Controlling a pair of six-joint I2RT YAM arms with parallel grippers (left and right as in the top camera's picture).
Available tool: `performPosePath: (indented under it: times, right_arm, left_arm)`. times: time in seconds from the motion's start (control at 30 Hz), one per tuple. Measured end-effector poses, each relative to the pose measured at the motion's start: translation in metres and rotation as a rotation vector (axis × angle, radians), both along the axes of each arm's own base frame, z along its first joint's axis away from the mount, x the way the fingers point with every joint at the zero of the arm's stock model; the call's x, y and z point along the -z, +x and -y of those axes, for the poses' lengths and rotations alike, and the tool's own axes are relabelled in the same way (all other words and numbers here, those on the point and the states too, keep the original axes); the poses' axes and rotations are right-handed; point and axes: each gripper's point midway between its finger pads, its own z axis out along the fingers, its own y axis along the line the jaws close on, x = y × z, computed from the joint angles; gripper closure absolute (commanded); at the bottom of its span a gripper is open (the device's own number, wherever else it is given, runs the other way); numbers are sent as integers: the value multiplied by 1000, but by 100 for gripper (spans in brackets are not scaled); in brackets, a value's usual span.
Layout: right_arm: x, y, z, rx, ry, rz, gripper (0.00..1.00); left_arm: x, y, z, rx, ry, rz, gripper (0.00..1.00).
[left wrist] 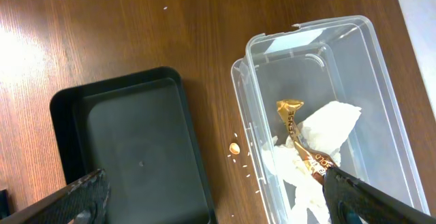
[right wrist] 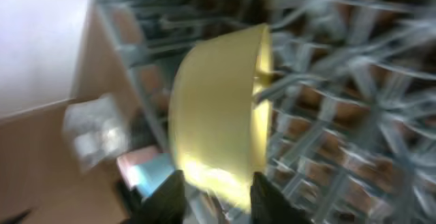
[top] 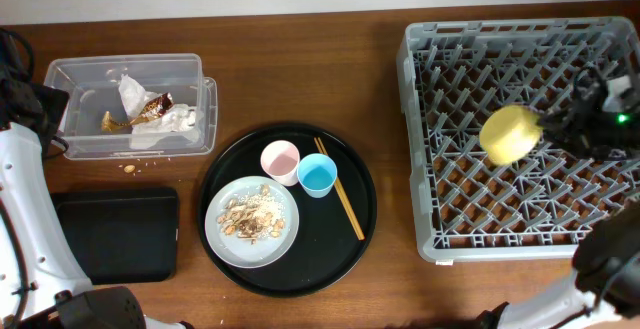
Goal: Sort waste into correct bins and load items into the dishwasher rack
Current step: 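Lower the yellow bowl into the rack and open the right gripper, then move the right gripper back to the tray and grasp the pink cup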
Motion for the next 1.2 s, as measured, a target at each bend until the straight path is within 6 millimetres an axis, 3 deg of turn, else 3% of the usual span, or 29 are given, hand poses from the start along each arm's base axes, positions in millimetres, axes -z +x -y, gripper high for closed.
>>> performPosePath:
  times: [0.03,0.13,0.2,0.23,0.33,0.47,0.6,0.63,0.67,0.7,0.83,0.93,1.13,1.2]
  right_arm:
    - [-21,-10,9,56,-112,-12,51]
    - [-75,-28,18,151,-302,63,48]
    - [-100,-36,15,175,-376,106,53]
    - [-102,-34,10,163,-400,112,57]
    - [-85,-5,-9,66,-436,96,71]
    - [-41,51,-23,-35,-518,77,74]
    - [27,73,-19,-73,-579,-77,75]
    - [39,71,-17,-75,-581,-115,82]
    - [47,67,-16,-82,-579,-150,96]
    - [58,60,-15,-90,-574,-202,96]
    - [65,30,-22,-81,-535,-339,94]
    - [62,6,-29,-98,-503,-429,96]
    - [56,-23,-33,-122,-497,-536,96]
    - [40,-28,-39,-123,-486,-502,95]
  left_arm:
    - [0,0,0,0,0,0,1]
    - [0,0,0,0,-1,-1,1]
    - [0,0,0,0,-1,-1,1]
    - [0,0,0,0,0,0,1]
    - [0,0,0,0,0,-1,1]
    - [0,0,0,0,0,0,1]
    - [0,0,0,0,0,0,1]
    - [0,0,0,0,0,0,1]
    - [0,0,0,0,0,0,1]
    - [0,0,0,0,0,0,1]
    - [0,0,0,0,0,0,1]
    - [0,0,0,0,0,0,1]
    - [0,0,0,0,-1,-1,1]
    - [0,0,0,0,0,0,1]
